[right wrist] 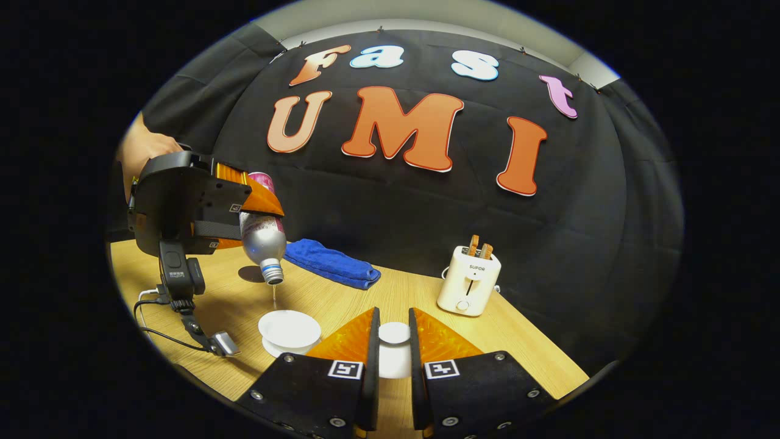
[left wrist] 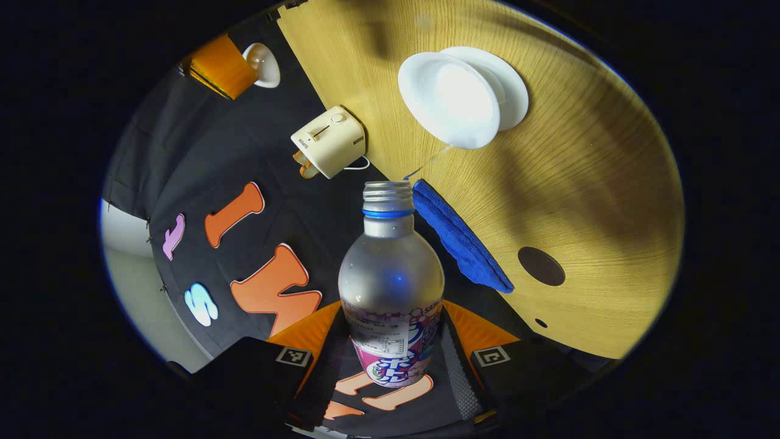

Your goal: Open the teacup lid with one hand, grasp the water bottle and pour water into the teacup with the other hand; after pouring, place the water bottle on the coaster and then close the teacup lid.

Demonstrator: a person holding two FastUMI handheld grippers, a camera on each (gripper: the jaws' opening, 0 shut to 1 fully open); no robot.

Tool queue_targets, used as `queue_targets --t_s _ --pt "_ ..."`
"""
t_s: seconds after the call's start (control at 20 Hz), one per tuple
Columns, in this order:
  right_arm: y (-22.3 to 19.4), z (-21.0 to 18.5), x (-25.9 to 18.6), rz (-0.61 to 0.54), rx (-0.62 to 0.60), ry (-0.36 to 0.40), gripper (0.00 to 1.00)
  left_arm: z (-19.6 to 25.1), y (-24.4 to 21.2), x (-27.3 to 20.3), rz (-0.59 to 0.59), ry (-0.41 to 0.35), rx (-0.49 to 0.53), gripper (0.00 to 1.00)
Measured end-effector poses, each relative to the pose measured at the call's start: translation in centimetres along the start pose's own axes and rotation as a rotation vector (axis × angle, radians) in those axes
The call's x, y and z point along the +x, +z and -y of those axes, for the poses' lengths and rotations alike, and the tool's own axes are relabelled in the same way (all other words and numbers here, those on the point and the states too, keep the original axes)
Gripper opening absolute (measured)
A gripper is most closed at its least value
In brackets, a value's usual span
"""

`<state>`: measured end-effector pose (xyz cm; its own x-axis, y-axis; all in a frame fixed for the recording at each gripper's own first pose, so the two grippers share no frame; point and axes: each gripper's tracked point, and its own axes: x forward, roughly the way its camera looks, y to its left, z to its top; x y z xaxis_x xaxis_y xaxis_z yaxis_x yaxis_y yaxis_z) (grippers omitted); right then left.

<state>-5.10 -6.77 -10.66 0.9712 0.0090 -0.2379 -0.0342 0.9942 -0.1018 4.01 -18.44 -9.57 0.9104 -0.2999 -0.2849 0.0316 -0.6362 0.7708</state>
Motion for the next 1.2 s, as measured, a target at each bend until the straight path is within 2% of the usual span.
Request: queue_targets --t_s 0.25,0.35,0.45,0.55,0.6,0.75,0.8,0.85,0.9,0.95,1.2 --pt "-0.2 -0.5 0.4 -0.008 0.002 0.007 0.23 -0.3 0.9 -0.8 0.022 0.080 -0.062 0.81" --pt "-0.2 -0.7 0.6 -0.012 0.001 0.009 0.23 -0.6 0.7 -1.5 0.033 0.113 -0.109 0.79" --pt "-0.2 -0.9 0.8 -0.013 0.002 0.013 0.23 -0.9 0.6 -1.7 0.048 0.161 -0.183 0.81" --pt "-0.2 -0.9 1.0 -0.014 0.005 0.007 0.23 -0.9 -0.2 -1.6 0.040 0.199 -0.303 0.77" --pt "-0.2 -1.1 1.3 -0.018 0.005 0.004 0.23 -0.9 -0.7 -1.7 0.035 0.218 -0.360 0.81" --pt "-0.2 -1.8 1.8 -0.026 0.013 0.016 0.23 -0.9 -2.8 -2.0 0.006 0.267 -0.519 0.81" --pt "-0.1 -2.0 1.9 -0.025 0.011 0.018 0.23 -0.6 -3.6 -2.2 -0.008 0.279 -0.576 0.84" --pt "0.1 -2.3 2.1 -0.027 0.009 0.022 0.23 -0.1 -4.2 -2.4 -0.018 0.290 -0.633 0.81" --pt "0.1 -2.7 2.3 -0.027 0.007 0.025 0.23 0.0 -4.8 -2.6 -0.021 0.312 -0.697 0.84" --pt "0.2 -3.0 2.4 -0.026 0.006 0.031 0.23 0.0 -5.3 -2.8 -0.026 0.342 -0.753 0.81" --pt "0.4 -5.0 3.6 -0.038 0.002 0.059 0.23 2.1 -8.7 -3.2 -0.086 0.449 -1.078 0.80"
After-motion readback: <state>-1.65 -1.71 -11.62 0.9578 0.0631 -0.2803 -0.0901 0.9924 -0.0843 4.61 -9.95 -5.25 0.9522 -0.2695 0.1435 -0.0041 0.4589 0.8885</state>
